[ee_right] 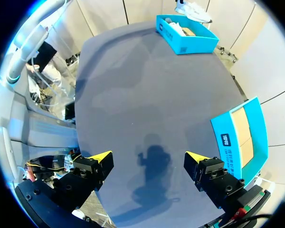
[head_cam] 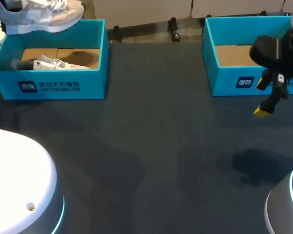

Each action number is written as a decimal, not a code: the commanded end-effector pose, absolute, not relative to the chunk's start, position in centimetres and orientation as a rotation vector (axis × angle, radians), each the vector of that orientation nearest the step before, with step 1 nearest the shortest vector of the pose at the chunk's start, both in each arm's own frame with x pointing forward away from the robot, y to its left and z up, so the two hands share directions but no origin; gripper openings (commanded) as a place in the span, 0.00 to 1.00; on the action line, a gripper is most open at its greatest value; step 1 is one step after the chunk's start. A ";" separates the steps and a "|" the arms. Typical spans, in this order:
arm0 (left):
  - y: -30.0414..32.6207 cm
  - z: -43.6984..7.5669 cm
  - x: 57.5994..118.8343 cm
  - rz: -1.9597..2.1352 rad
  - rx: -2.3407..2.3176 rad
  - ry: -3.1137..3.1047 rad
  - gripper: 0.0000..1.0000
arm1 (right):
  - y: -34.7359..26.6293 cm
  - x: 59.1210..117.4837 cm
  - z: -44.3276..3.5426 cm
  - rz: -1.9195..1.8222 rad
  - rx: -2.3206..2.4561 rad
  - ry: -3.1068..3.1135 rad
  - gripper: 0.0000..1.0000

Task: Take the shoe out of the shoebox, open the shoe tongue, remove and reinsert the insole, then place the shoe into the shoebox

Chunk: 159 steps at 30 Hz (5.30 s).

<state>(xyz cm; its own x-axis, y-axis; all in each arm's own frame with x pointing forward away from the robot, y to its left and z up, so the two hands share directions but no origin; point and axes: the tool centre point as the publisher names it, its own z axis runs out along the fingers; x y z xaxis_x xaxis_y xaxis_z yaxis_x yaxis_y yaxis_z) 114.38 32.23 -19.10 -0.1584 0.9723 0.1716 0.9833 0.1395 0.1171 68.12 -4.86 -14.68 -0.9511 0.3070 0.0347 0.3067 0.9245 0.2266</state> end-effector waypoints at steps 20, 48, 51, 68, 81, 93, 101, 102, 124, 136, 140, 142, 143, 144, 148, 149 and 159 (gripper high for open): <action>32.5 -19.0 113.7 -0.321 -2.038 -2.312 0.00 | -4.8 68.3 -14.7 0.358 0.492 3.084 1.00; 31.9 -20.8 115.4 -0.301 -2.038 -2.364 0.00 | -4.8 68.3 -14.7 0.358 0.492 3.084 1.00; 31.9 -21.2 115.7 -0.317 -2.045 -2.372 0.00 | -4.8 68.3 -14.7 0.358 0.492 3.084 1.00; 32.2 -22.9 116.9 -0.398 -1.980 -2.397 0.00 | -4.8 68.3 -14.7 0.358 0.492 3.084 1.00; 31.4 -25.2 115.1 -0.431 -2.045 -2.320 0.00 | -4.8 68.3 -14.7 0.358 0.492 3.084 1.00; 30.4 -29.1 116.2 -0.473 -2.040 -2.320 0.00 | -4.8 68.3 -14.7 0.358 0.492 3.084 1.00; 30.1 -30.7 117.7 -0.415 -2.032 -2.311 0.00 | -4.8 68.3 -14.7 0.358 0.492 3.084 1.00; 30.1 -30.8 117.9 -0.393 -2.036 -2.298 0.00 | -4.8 68.3 -14.7 0.358 0.492 3.084 1.00; 30.0 -33.6 120.8 -0.239 -2.045 -2.173 0.00 | -4.8 68.3 -14.7 0.358 0.492 3.084 1.00; 30.0 -35.6 121.6 -0.213 -2.028 -2.156 0.00 | -4.8 68.3 -14.7 0.358 0.492 3.084 1.00; 29.6 -36.3 122.2 -0.208 -2.020 -2.149 0.00 | -4.8 68.3 -14.7 0.358 0.492 3.084 1.00; 29.6 -36.4 122.3 -0.202 -2.016 -2.148 0.00 | -4.8 68.3 -14.7 0.358 0.492 3.084 1.00; 29.6 -36.5 122.2 -0.202 -2.018 -2.148 0.00 | -4.8 68.3 -14.7 0.358 0.492 3.084 1.00; 29.6 -36.7 122.3 -0.205 -2.018 -2.146 0.00 | -4.8 68.3 -14.7 0.358 0.492 3.084 1.00; 29.6 -37.5 122.4 -0.203 -2.016 -2.142 0.00 | -4.8 68.3 -14.7 0.358 0.492 3.084 1.00; 29.6 -37.7 122.4 -0.201 -2.015 -2.141 0.00 | -4.8 68.3 -14.7 0.358 0.492 3.084 1.00; 29.3 -38.5 122.8 -0.172 -2.003 -2.140 0.31 | -4.8 68.3 -14.7 0.358 0.492 3.084 1.00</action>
